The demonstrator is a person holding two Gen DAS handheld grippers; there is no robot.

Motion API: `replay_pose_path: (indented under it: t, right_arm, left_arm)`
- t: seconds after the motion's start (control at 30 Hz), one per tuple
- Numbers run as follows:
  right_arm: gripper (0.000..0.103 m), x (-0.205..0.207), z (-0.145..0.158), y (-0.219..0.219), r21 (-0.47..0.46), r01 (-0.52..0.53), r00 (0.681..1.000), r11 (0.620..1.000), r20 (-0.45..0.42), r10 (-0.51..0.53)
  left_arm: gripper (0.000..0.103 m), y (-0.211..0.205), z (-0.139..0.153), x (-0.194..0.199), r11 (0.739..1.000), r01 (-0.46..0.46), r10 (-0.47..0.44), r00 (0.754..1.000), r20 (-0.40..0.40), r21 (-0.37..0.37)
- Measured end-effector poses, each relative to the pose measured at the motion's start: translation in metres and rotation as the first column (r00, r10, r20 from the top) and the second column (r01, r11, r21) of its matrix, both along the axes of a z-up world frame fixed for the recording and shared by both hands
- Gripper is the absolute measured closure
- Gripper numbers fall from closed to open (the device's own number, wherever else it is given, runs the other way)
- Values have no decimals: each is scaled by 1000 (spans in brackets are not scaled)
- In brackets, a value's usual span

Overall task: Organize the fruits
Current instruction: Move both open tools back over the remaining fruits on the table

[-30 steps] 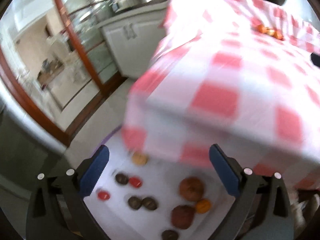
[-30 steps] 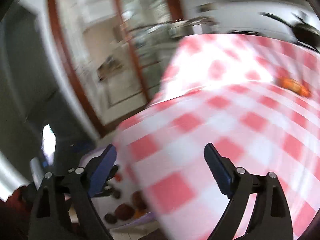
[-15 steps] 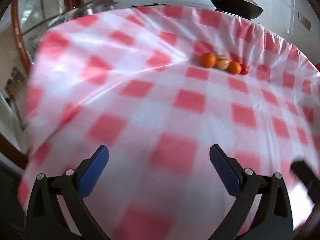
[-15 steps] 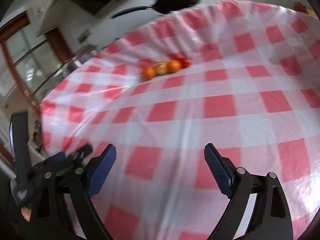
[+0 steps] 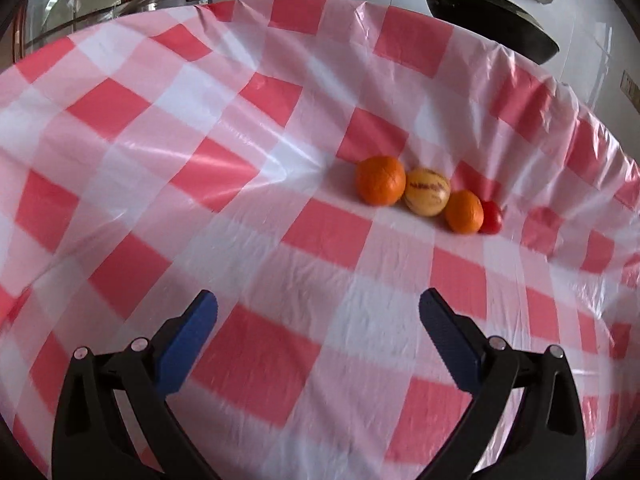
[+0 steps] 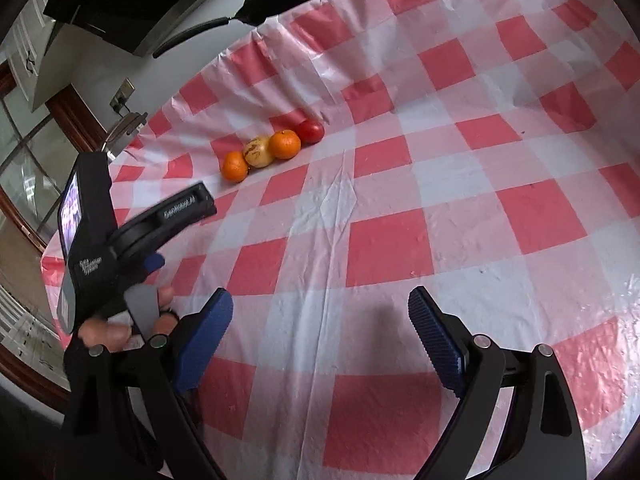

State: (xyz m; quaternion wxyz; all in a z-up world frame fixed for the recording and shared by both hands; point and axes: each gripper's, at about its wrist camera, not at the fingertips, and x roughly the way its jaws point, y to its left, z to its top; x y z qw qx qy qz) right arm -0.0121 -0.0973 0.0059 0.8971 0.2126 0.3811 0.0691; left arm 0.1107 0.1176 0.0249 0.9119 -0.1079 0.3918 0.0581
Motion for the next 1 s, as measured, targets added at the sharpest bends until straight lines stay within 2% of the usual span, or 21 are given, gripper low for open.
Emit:
replay_pose_path:
  t: [0.07,0.17,0.47,0.6,0.77,0.87,1.0]
  right_arm:
    - [16,8,-2,1,12,1,1000,1000,-14,0]
    - [16,27,-4,4,15,2,1000,1000,-30,-1]
    - [16,81,-1,13,-37,19,1000,999,-12,-19]
    - [16,108,3,19,-103,32,999,994,9,-32]
    - [23,144,1,25,-176,49,998,983,-28,-55]
    - [25,160,0,29,-220,63,996,973,-48,-76]
    - [25,182,1,41,-280,29,997,960,-56,-47]
  left_arm:
    - [2,8,-2,1,998,18,-19,1000,-5,-68]
    - [2,20,-3,-8,984,73,-69,997,31,-164]
    - [2,36,-11,-10,957,68,-68,998,10,-283]
    - [2,31,-11,-9,962,75,-76,997,5,-263]
    - [2,29,-11,-9,964,81,-83,997,2,-251]
    - [2,28,-12,-9,966,81,-83,997,1,-247]
    - [2,28,-12,-9,966,89,-92,996,0,-242]
